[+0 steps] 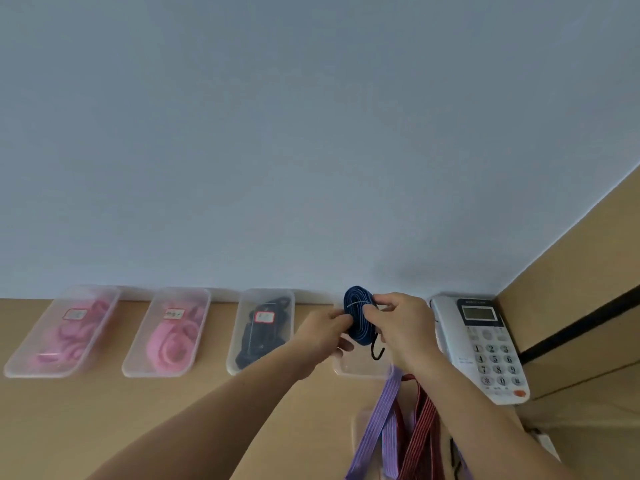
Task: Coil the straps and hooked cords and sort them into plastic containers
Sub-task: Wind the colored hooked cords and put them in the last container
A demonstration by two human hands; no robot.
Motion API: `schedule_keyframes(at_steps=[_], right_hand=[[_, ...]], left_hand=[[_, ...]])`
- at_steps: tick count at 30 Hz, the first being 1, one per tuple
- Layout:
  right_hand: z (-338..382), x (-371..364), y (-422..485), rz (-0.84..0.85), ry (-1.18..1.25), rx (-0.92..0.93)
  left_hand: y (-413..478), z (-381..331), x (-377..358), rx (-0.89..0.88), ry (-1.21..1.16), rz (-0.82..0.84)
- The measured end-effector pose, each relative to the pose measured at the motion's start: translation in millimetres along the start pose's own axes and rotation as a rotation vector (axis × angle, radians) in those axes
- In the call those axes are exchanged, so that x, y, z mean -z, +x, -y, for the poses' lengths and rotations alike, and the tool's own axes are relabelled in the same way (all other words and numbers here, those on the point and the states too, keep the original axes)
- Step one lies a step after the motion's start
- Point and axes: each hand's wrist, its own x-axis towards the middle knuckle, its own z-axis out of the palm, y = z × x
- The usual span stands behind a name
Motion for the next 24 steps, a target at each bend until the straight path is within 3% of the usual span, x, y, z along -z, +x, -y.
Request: schedule_keyframes(at_steps=[4,8,15,24], right_hand=[[-14,-21,20,-0.048,-0.230,0.012],[-33,-46,30,-0.017,-0.354,-0.020],[-55,-78,39,0.017,-0.554,-0.038],[-66,-83,30,0.077,-0.681,0.132]], left_hand=[[40,8,20,-0.079,0.386,-0.155],[67,18,26,-0.052,0.558,-0.096],[88,44,18,0.051,0.584,-0.015],[96,44,21,0.103,0.411,-0.017]])
